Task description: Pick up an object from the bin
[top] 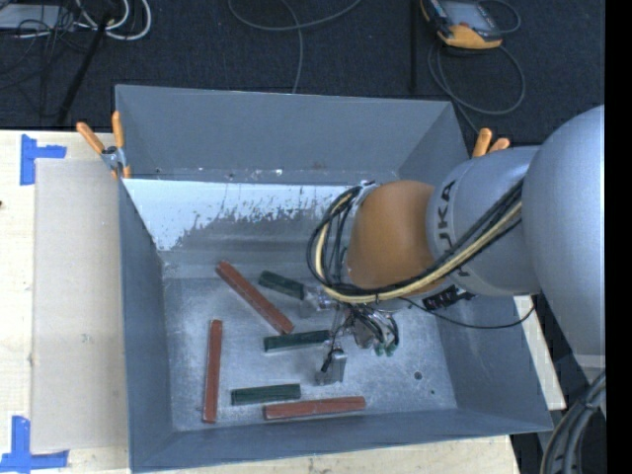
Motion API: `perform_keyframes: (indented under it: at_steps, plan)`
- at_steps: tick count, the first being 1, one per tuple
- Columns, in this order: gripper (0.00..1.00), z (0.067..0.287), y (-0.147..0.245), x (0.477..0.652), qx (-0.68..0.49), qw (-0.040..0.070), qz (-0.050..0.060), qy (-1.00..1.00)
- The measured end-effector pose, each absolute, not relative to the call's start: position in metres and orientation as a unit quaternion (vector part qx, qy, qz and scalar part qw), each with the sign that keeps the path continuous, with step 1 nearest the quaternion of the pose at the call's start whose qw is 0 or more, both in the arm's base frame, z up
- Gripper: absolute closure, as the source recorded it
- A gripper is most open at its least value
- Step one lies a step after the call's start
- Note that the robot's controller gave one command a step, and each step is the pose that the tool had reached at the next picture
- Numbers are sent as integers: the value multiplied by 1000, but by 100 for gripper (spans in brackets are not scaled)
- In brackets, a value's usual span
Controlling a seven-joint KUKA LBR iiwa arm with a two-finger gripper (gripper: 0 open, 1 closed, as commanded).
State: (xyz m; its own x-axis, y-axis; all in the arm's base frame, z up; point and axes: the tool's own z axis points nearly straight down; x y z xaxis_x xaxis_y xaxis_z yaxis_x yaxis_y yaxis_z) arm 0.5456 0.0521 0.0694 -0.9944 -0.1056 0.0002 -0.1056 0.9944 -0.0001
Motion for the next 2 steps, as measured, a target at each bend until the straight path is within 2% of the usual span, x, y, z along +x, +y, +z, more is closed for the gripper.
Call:
perform_keyframes:
  at_steps: [1,2]
  plan:
    - [100,70,52,546,53,0,0,-999]
    - [0,69,52,546,53,0,0,-999]
